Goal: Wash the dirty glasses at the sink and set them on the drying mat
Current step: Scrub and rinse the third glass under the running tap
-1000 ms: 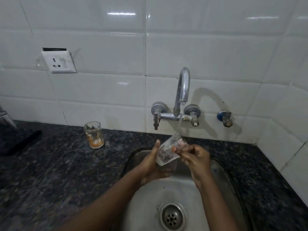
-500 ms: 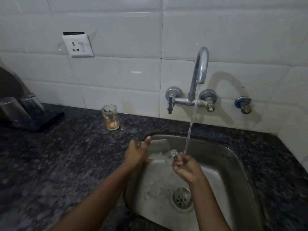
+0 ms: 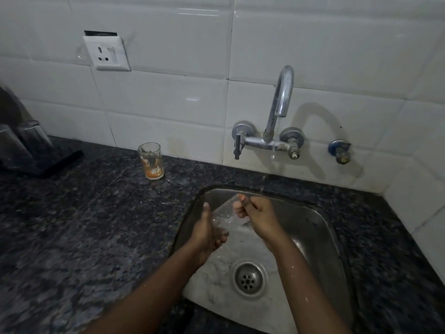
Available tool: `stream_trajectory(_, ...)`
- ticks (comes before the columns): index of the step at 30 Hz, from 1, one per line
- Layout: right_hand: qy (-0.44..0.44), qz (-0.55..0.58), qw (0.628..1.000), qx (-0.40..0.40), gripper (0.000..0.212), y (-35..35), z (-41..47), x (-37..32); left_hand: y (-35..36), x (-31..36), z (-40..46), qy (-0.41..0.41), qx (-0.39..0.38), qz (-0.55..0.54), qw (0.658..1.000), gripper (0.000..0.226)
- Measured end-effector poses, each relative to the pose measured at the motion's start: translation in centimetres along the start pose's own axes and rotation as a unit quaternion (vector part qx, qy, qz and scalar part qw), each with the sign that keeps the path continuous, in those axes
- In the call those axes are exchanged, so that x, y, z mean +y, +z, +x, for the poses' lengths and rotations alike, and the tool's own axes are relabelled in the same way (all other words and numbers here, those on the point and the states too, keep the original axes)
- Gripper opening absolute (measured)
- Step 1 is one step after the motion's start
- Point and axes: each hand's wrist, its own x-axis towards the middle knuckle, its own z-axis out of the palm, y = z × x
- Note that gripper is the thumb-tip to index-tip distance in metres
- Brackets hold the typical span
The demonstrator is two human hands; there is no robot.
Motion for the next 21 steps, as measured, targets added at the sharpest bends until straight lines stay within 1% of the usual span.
stream_trajectory(1, 0.005, 0.051, 0.999, 0.015, 0.034, 0.0, -0.1, 0.1, 0.1, -0.2, 0.1, 0.08, 0.035, 0.053, 0.995, 0.066)
stream_trajectory(2, 0.025, 0.091, 0.995, 0.039, 0.034, -0.2, 0.2, -0.1, 0.2, -0.4, 0.1, 0.196, 0.075, 0.124, 0.97, 0.062)
stream_trajectory(3, 0.056, 0.132, 0.988, 0.065, 0.035, -0.4, 0.6, -0.5, 0.3, -0.5, 0.1, 0.316, 0.094, 0.202, 0.922, 0.057)
stream_trajectory(4, 0.08, 0.154, 0.981, 0.091, 0.038, -0.4, 1.1, -0.7, 0.7, -0.6, 0.1, 0.395, 0.086, 0.246, 0.881, 0.051)
stream_trajectory(5, 0.079, 0.139, 0.98, 0.118, 0.04, -0.4, 1.4, -0.9, 1.2, -0.5, 0.1, 0.426, 0.077, 0.26, 0.863, 0.042)
stream_trajectory(6, 0.048, 0.092, 0.984, 0.146, 0.043, -0.2, 1.5, -0.9, 1.7, 0.0, 0.3, 0.408, 0.069, 0.232, 0.88, 0.034)
stream_trajectory(7, -0.009, 0.04, 0.985, 0.168, 0.043, 0.0, 1.4, -0.8, 2.4, 0.9, 0.6, 0.355, 0.068, 0.176, 0.915, 0.033)
stream_trajectory(8, -0.082, 0.006, 0.98, 0.179, 0.042, 0.2, 0.9, -0.7, 2.7, 1.9, 1.0, 0.279, 0.065, 0.116, 0.951, 0.037)
stream_trajectory(9, -0.159, -0.016, 0.972, 0.17, 0.039, 0.3, 0.4, -0.4, 3.0, 3.1, 1.2, 0.192, 0.058, 0.072, 0.977, 0.04)
stream_trajectory(10, -0.233, -0.049, 0.959, 0.152, 0.038, 0.3, 0.1, 0.2, 3.0, 4.2, 1.2, 0.107, 0.038, 0.052, 0.992, 0.042)
stream_trajectory(11, -0.292, -0.096, 0.943, 0.127, 0.039, -0.1, -0.1, 0.9, 2.7, 5.0, 1.0, 0.041, 0.01, 0.051, 0.998, 0.043)
stream_trajectory(12, -0.334, -0.159, 0.923, 0.107, 0.044, -0.7, -0.1, 1.6, 2.4, 5.5, 0.8, 0.002, -0.018, 0.049, 0.999, 0.043)
stream_trajectory(14, -0.378, -0.26, 0.882, 0.109, 0.047, -2.0, 0.0, 2.9, 1.5, 5.9, 0.5, -0.02, -0.038, 0.069, 0.997, 0.042)
stream_trajectory(15, -0.368, -0.267, 0.882, 0.121, 0.044, -2.5, 0.0, 3.4, 1.1, 6.0, 0.5, 0.008, -0.023, 0.118, 0.993, 0.043)
stream_trajectory(16, -0.34, -0.243, 0.899, 0.127, 0.043, -2.9, -0.2, 3.9, 0.5, 6.2, 0.8, 0.066, 0.011, 0.216, 0.974, 0.044)
stream_trajectory(17, -0.306, -0.21, 0.92, 0.123, 0.052, -3.1, -0.5, 4.4, -0.2, 6.3, 1.0, 0.141, 0.06, 0.344, 0.926, 0.046)
stream_trajectory(18, -0.271, -0.191, 0.938, 0.101, 0.069, -3.0, -0.7, 4.6, -0.8, 6.4, 1.1, 0.211, 0.103, 0.451, 0.861, 0.047)
stream_trajectory(19, -0.24, -0.199, 0.948, 0.061, 0.089, -2.6, -0.7, 4.8, -1.1, 6.5, 0.8, 0.262, 0.128, 0.512, 0.808, 0.047)
stream_trajectory(20, -0.217, -0.225, 0.95, 0.017, 0.103, -1.9, -0.6, 4.9, -1.3, 6.7, 0.5, 0.304, 0.136, 0.543, 0.771, 0.046)
stream_trajectory(21, -0.211, -0.258, 0.943, -0.012, 0.107, -1.0, -0.3, 4.7, -1.3, 6.8, 0.1, 0.338, 0.133, 0.556, 0.747, 0.048)
